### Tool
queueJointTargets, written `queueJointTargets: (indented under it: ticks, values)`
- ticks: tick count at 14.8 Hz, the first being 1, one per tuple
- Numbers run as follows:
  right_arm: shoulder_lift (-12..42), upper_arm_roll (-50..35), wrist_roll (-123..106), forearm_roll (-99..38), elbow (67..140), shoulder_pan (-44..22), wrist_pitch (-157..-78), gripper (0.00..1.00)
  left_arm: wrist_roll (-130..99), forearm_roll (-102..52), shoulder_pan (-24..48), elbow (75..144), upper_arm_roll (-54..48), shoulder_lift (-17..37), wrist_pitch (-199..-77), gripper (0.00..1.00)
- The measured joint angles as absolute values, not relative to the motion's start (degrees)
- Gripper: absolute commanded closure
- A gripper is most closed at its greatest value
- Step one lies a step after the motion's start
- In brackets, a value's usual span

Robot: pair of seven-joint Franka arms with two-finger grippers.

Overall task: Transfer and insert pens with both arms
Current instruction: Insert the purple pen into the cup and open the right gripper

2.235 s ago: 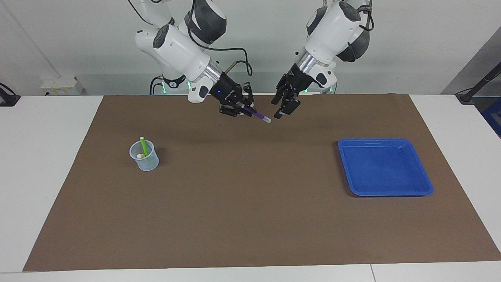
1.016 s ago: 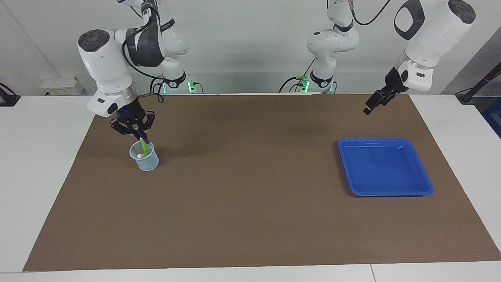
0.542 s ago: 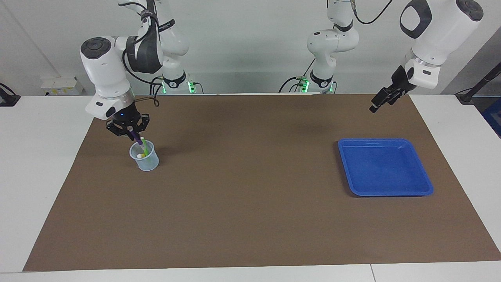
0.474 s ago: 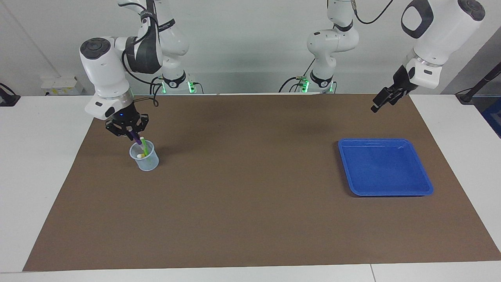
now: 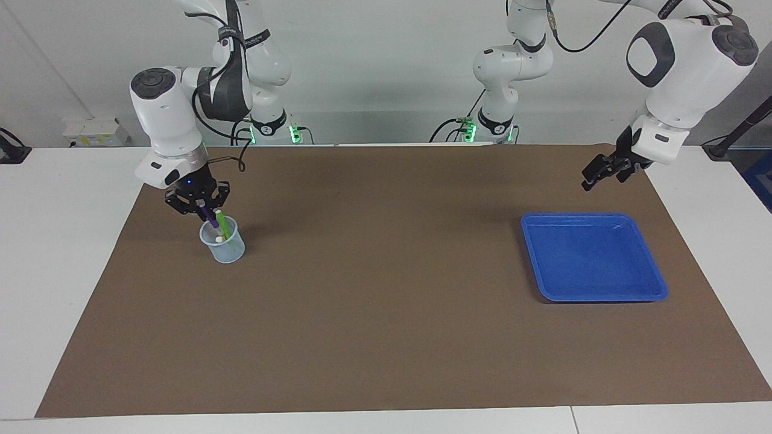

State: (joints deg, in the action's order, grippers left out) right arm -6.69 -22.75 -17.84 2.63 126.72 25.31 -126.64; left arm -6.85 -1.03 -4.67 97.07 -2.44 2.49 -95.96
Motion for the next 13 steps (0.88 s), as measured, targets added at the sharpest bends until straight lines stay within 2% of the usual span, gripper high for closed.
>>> queueJointTargets:
  ticks: [3,4,5,6,13]
  values:
    - [-5.7,-22.8,-17.8,2.6,128.2,25.7,-129.0,1.0,-3.9,-0.6,-4.0,93.8,-2.1,4.4,-94.1,0.0]
    - [-5.3,-22.7,-17.4,2.6,128.3,25.9,-129.3,0.66,-3.2,-0.6,-4.0,92.4,-2.0,4.4,-92.3,0.0]
    - [-4.9,-22.7,-16.4,2.6,128.3,26.0,-129.4,0.09,-2.3,-0.6,-4.0,91.1,-1.8,4.3,-90.7,0.0]
    - [-4.7,-22.7,-15.4,2.6,128.3,26.1,-129.5,0.0,-1.4,-0.6,-3.9,90.1,-1.8,4.2,-89.4,0.0]
    - [-4.7,-22.8,-14.1,2.6,124.9,26.1,-126.1,0.0,-0.5,-0.6,-2.0,92.1,-1.7,3.2,-90.1,0.0]
